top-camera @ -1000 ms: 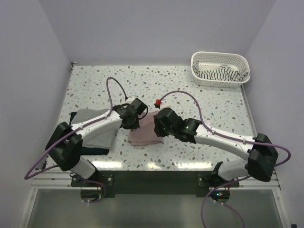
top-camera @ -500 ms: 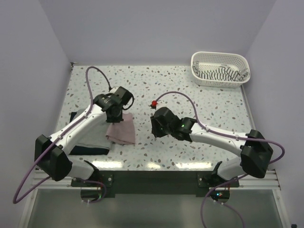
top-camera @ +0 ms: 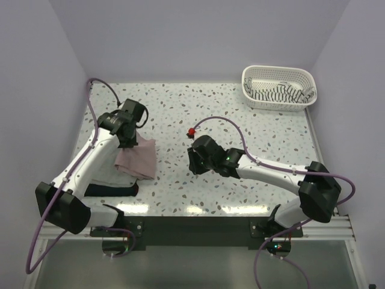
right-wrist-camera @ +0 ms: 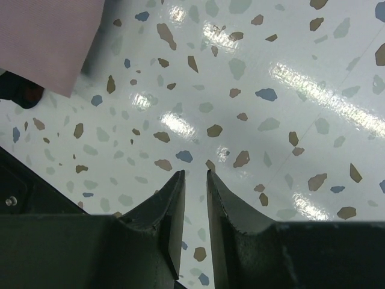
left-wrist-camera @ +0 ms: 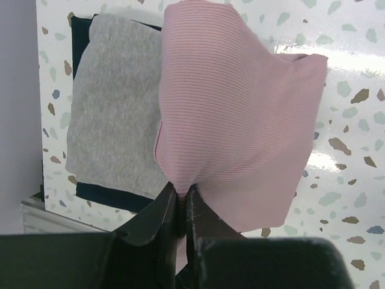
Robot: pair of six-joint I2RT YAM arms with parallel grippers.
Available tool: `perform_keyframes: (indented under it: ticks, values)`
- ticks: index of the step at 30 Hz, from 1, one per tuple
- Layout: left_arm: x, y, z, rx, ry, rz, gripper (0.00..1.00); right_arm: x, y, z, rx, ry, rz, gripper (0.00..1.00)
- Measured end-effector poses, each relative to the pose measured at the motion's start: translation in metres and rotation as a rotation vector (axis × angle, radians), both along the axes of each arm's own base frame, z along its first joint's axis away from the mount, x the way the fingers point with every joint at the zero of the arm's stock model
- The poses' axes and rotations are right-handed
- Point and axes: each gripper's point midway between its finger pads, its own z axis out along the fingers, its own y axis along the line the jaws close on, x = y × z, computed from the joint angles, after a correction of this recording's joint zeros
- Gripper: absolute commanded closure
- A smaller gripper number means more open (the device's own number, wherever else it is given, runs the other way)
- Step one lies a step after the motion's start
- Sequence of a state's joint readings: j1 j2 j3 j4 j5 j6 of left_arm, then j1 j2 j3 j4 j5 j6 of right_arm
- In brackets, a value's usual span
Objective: Fold and stack the tank tops
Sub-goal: Neatly place the folded tank top to the corner
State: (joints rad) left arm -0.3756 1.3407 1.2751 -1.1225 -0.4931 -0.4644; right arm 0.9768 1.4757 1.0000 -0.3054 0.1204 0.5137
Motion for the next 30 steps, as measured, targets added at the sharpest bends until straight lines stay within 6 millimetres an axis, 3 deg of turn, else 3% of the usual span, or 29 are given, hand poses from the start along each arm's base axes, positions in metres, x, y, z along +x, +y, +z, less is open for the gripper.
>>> perform_keyframes:
  ticks: [9,22,30]
  values:
    - [0.007,-0.01,0.023,-0.073,-0.041,-0.066,1.0,0.001,0.002,-0.001,0.007,0.003,0.004,0.76]
    - [0.011,-0.031,0.036,-0.166,-0.054,-0.14,1.0,0.001,0.003,-0.001,0.01,0.001,0.003,0.77]
    - [0.015,-0.029,0.041,-0.157,-0.073,-0.138,1.0,0.002,0.004,-0.001,0.013,0.0,0.003,0.77]
